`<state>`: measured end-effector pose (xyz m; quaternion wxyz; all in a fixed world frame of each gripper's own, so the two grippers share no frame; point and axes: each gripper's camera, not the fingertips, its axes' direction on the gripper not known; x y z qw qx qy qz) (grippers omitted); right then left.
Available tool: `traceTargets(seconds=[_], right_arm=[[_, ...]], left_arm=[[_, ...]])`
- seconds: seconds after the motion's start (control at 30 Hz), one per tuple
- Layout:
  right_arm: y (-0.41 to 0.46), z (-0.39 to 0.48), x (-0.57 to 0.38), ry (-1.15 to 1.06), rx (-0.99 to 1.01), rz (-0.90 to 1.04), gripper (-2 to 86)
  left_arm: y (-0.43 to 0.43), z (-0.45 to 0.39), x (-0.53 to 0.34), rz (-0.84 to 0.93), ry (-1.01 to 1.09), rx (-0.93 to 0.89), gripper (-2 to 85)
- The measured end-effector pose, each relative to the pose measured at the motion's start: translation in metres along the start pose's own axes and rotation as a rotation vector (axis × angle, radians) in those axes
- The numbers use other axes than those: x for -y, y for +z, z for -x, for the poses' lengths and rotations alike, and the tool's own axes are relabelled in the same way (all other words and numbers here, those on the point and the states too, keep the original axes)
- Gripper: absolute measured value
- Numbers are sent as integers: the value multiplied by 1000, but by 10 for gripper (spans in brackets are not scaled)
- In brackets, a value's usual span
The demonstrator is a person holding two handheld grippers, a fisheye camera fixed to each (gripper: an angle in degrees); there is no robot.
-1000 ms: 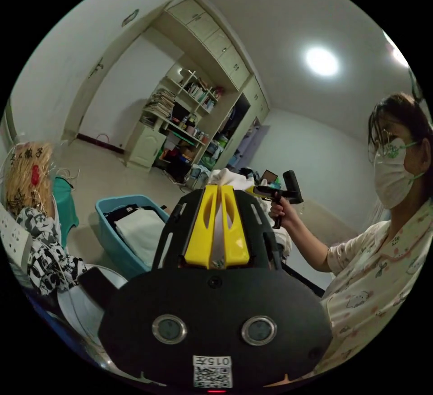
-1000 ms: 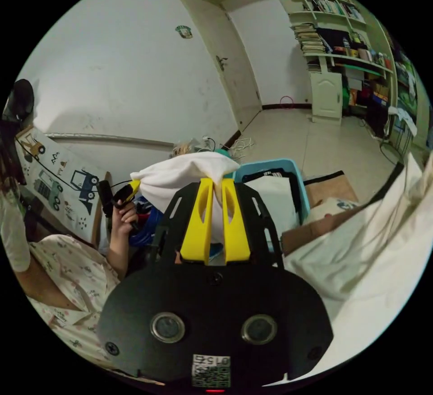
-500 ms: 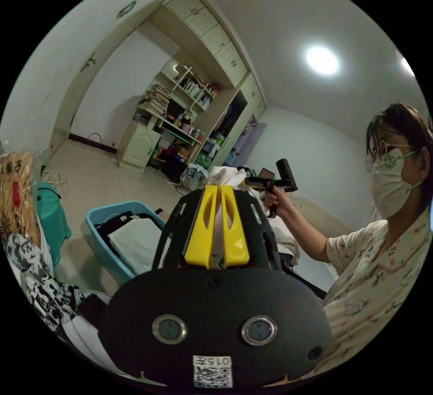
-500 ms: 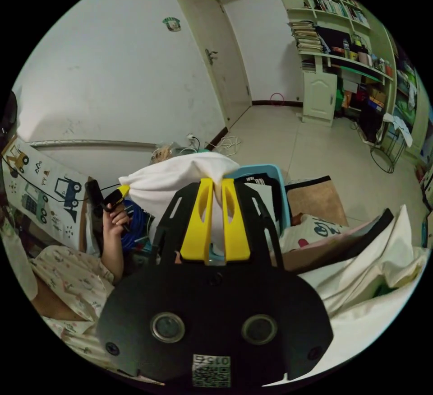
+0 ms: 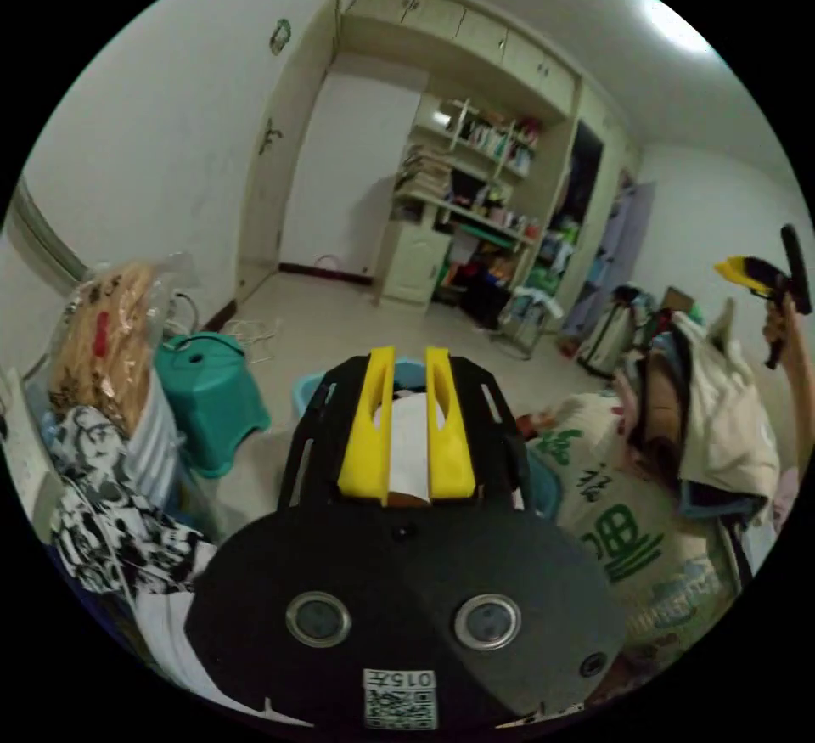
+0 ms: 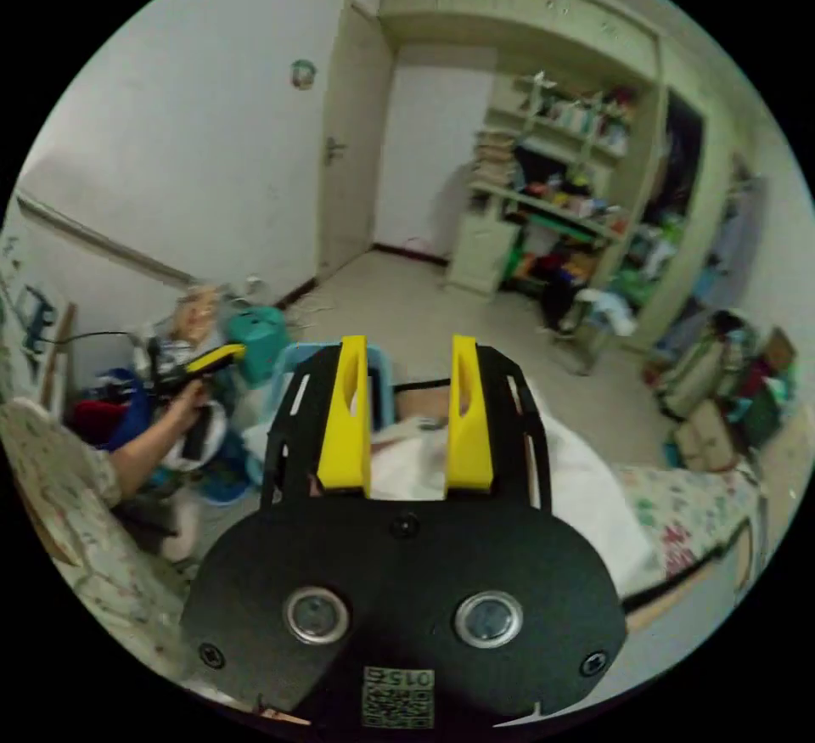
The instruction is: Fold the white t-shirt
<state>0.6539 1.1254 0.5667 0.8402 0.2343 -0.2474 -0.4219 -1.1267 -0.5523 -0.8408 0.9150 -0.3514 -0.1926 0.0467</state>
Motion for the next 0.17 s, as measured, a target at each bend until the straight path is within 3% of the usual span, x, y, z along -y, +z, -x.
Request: traceTargets(seconds=[0.07, 0.17], right_arm=[[-23, -28, -10, 44, -245, 11, 136], [4, -73, 2, 142, -226, 190, 141]], left_arm=[[-1, -16, -21, 30, 1, -53, 61], [7, -45, -50, 73, 0, -171, 61]])
